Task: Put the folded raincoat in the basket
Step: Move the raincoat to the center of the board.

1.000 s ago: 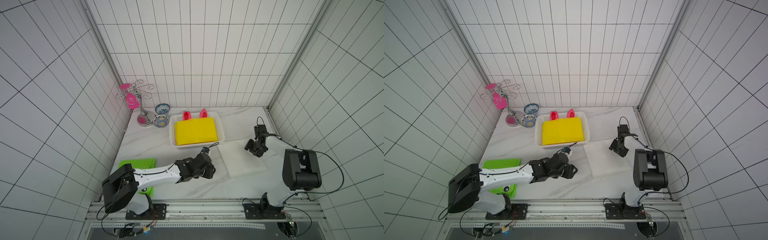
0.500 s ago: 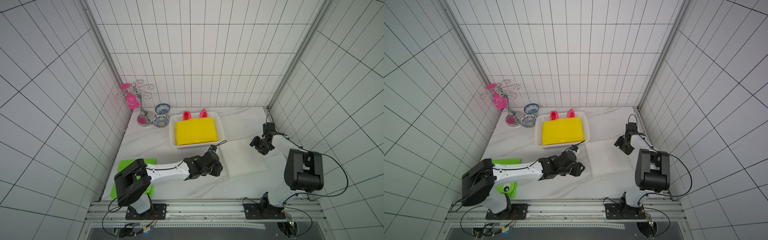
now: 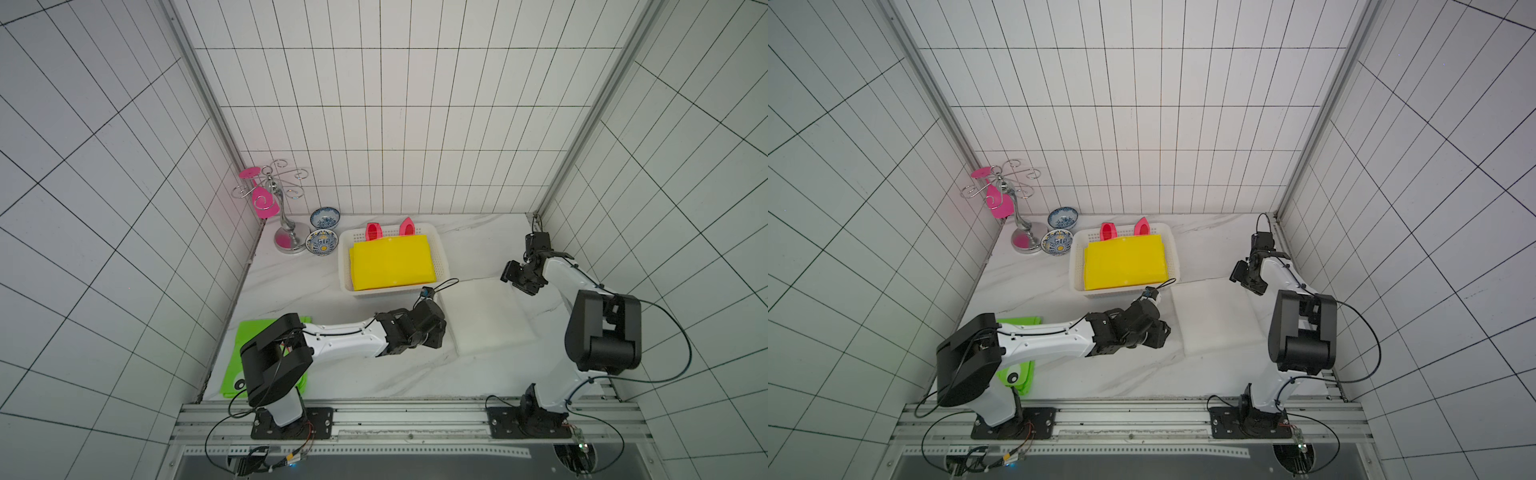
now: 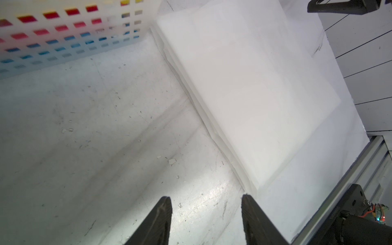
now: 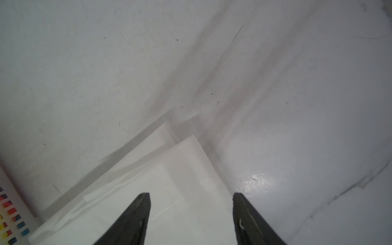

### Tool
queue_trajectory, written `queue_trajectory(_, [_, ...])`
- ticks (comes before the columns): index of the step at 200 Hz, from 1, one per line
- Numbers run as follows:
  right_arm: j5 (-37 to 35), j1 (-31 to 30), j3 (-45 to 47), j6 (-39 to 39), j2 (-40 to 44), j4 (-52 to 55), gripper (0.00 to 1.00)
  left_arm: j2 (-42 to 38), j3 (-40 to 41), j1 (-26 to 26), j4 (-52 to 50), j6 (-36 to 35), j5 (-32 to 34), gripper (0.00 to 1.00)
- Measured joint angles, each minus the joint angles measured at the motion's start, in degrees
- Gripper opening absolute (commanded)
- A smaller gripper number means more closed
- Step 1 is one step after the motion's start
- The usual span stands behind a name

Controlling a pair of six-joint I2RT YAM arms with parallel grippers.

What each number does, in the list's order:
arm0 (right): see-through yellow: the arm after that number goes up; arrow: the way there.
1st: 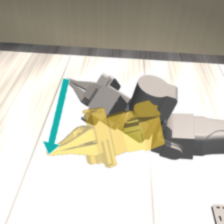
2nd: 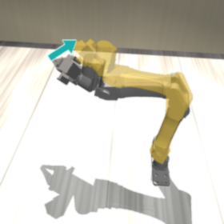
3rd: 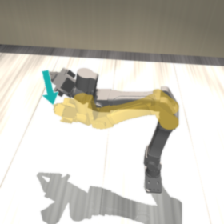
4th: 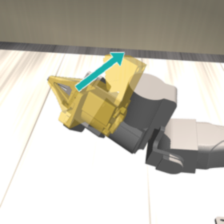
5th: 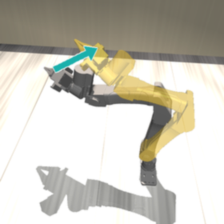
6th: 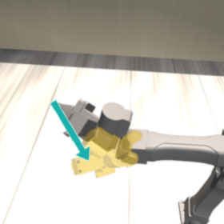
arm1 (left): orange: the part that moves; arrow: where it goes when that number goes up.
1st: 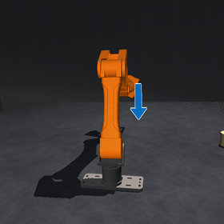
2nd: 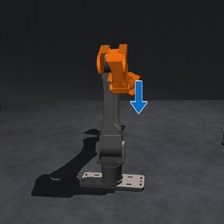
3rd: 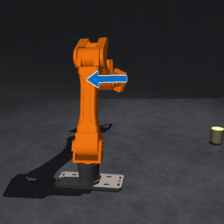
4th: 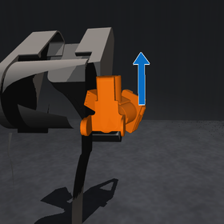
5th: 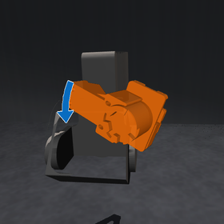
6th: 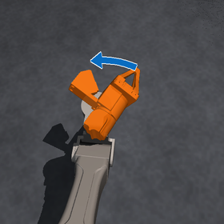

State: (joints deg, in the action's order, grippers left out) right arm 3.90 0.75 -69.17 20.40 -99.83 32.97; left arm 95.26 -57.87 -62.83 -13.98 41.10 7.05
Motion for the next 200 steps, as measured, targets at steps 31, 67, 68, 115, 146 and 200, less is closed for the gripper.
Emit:
queue_trajectory(31, [2.58,1.33,-1.66,-0.33,-4.55,0.59,0.65,0.0,0.0,0.33,-1.7,0.02,-0.04,0.57])
queue_trajectory(67, [12.31,2.89,-1.25,-1.11,-8.04,0.42,0.63,-0.79,0.7,1.22,-1.7,0.48,-2.62,0.58])
queue_trajectory(68, [12.44,2.86,-1.16,-1.09,-8.02,0.37,0.62,-0.87,0.76,1.29,-1.7,0.48,-2.73,0.58])
queue_trajectory(115, [24.11,1.73,10.56,3.23,-0.83,-5.95,0.63,-5.49,4.26,5.46,-1.7,3.02,-8.17,0.59])
queue_trajectory(146, [29.31,-1.2,17.4,7.02,3.56,-9.03,0.63,-8.41,5.6,6.69,-3.15,3.43,-9.62,0.59])
queue_trajectory(200, [33.16,-10.03,27.26,16.06,10.86,-14.97,0.63,-11.93,10.56,8.24,-6.56,5.22,-10.8,0.59])
